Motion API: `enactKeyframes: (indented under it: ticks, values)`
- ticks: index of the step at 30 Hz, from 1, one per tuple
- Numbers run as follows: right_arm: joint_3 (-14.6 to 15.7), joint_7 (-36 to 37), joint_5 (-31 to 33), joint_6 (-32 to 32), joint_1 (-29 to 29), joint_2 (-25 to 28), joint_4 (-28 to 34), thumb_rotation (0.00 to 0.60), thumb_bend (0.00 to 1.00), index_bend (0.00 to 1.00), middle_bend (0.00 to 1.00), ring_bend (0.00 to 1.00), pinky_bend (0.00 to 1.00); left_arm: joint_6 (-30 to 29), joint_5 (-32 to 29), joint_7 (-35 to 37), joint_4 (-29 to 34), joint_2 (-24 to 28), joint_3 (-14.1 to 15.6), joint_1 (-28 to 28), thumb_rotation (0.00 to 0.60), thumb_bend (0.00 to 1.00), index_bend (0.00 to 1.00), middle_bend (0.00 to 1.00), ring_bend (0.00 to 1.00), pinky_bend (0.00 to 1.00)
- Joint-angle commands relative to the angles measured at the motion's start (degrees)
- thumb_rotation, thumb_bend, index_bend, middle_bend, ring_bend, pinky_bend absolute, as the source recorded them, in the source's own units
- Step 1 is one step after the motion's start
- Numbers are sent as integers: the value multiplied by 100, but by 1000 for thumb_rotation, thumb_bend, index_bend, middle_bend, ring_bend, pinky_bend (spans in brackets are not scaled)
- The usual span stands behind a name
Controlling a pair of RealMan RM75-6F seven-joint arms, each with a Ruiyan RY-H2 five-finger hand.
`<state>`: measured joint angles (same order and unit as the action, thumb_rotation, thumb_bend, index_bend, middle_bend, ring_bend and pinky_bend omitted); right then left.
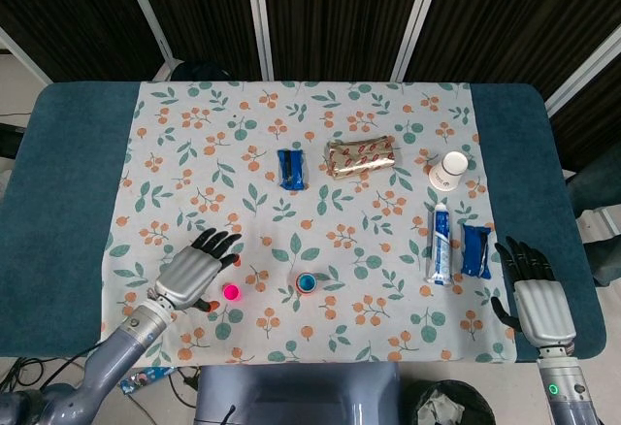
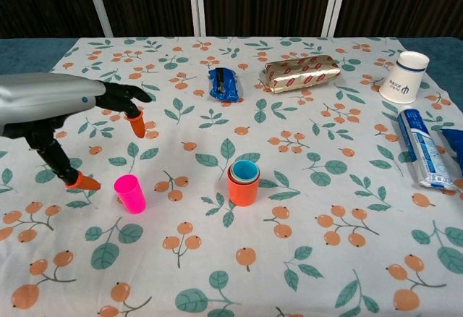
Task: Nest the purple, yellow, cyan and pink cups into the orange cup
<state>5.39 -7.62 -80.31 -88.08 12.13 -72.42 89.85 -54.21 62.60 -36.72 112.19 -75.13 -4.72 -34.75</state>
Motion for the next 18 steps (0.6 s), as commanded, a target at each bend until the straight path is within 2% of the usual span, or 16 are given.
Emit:
enactKeyframes:
  ticks: [1, 18]
  values:
    - [-20, -18, -16, 15, -19, -5, 4, 600, 406, 49, 0, 12, 102, -88, -195, -198, -115, -244, 79, -82, 600, 124, 325, 23, 0, 9]
    - [-218, -47, -13, 157, -137, -6, 28, 600, 406, 49, 0, 12, 102, -354, -326, -564, -464, -794, 220, -265, 600, 153, 418, 48, 0, 9]
